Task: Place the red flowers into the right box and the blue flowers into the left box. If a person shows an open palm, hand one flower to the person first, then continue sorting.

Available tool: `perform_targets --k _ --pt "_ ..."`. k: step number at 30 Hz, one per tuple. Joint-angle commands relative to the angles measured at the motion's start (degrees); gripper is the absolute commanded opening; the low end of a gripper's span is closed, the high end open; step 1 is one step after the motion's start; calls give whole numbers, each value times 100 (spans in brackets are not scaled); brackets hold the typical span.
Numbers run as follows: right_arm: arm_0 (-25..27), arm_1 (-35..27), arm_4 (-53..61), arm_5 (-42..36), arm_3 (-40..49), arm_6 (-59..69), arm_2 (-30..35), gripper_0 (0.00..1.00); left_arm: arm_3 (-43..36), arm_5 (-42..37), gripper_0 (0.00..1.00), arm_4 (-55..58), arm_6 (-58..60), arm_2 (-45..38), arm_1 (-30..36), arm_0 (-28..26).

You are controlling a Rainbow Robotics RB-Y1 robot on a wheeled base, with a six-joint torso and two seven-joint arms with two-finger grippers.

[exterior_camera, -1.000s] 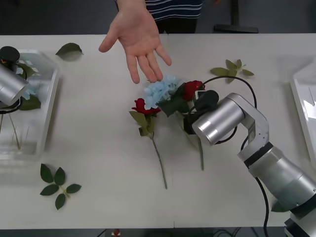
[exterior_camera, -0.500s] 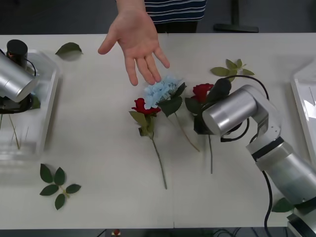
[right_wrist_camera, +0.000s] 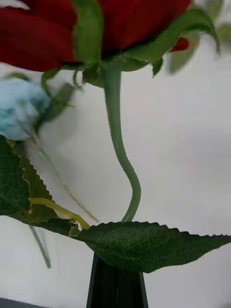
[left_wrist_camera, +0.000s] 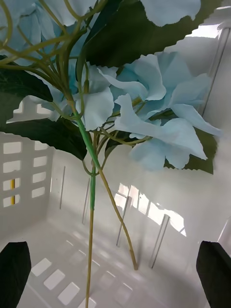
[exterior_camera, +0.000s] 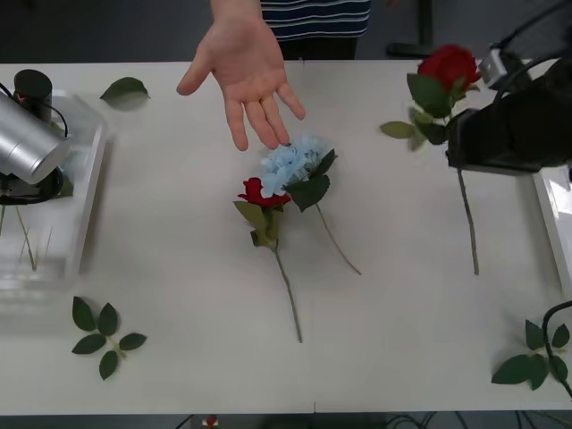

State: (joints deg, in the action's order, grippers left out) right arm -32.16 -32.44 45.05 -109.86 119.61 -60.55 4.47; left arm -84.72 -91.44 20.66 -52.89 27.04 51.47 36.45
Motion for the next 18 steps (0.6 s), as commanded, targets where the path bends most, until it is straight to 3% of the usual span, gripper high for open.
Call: perform_targets --k 1,9,17,18 --pt "-282 -518 909 -14 686 -177 529 0 -80 -40 100 -18 -204 -120 135 20" --pt "-282 -957 1146 237 695 -309 951 0 -80 -49 100 -35 -213 -120 135 20" --pt "-475 -843 -75 3849 -307 -467 212 0 -80 -49 100 -53 -213 -120 135 20" --pt "-528 -834 -172 4025 -386 -467 168 0 -80 -49 100 -62 -213 -120 135 20"
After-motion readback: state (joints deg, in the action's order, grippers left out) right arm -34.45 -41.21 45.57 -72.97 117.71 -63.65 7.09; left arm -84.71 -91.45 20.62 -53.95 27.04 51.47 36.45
